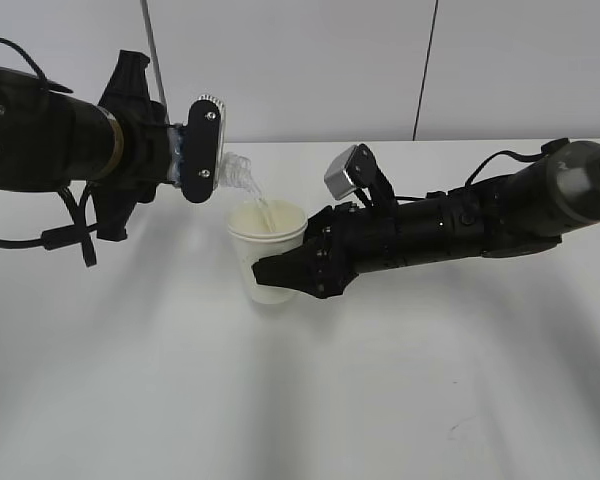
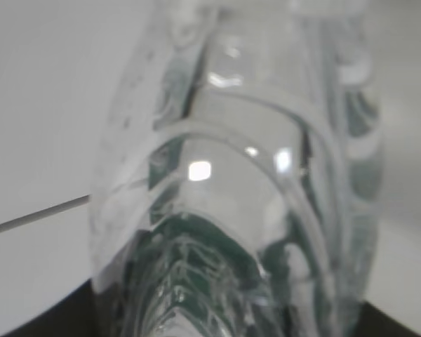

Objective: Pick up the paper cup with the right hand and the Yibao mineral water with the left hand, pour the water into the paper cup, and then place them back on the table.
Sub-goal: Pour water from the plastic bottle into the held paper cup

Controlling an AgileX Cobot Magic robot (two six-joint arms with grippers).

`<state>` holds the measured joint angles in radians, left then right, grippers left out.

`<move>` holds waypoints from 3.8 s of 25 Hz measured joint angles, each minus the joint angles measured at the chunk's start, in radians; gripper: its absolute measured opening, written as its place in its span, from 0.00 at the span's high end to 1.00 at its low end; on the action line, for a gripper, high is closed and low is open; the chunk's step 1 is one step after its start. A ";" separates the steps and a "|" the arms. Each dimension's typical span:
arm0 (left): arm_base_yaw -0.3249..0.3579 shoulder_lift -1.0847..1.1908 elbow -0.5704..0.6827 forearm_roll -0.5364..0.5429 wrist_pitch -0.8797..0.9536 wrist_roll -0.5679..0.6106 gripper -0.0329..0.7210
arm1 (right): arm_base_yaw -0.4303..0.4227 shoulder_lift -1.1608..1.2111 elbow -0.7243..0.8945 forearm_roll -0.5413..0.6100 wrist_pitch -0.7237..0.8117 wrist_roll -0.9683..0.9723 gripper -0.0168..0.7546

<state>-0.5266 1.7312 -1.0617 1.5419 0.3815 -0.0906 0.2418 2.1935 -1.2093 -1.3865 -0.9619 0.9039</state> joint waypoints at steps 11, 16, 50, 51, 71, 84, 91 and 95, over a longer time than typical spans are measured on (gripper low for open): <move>0.000 0.000 0.000 0.011 0.000 0.000 0.51 | 0.000 0.000 0.000 -0.002 0.000 0.002 0.30; 0.000 0.000 0.000 0.012 0.000 0.000 0.51 | 0.000 0.000 0.000 -0.002 0.001 0.002 0.30; 0.000 0.000 0.000 0.038 0.004 0.000 0.51 | 0.000 0.000 0.000 -0.004 0.007 0.002 0.30; 0.000 0.000 0.000 0.038 0.004 0.000 0.51 | 0.000 0.000 0.000 -0.004 0.009 0.002 0.30; 0.000 0.000 0.000 0.036 0.007 0.000 0.51 | 0.000 0.000 -0.002 -0.007 0.009 0.002 0.30; 0.000 0.000 0.000 0.020 0.008 -0.020 0.51 | 0.000 0.000 -0.002 -0.007 0.011 0.002 0.30; 0.000 0.000 0.000 0.001 0.004 -0.065 0.51 | 0.000 0.000 -0.002 -0.007 0.011 0.002 0.30; 0.000 0.000 0.000 -0.034 -0.002 -0.091 0.51 | 0.000 0.000 -0.002 -0.007 0.013 0.002 0.30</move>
<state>-0.5266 1.7312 -1.0617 1.5083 0.3795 -0.1811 0.2418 2.1935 -1.2117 -1.3932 -0.9487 0.9057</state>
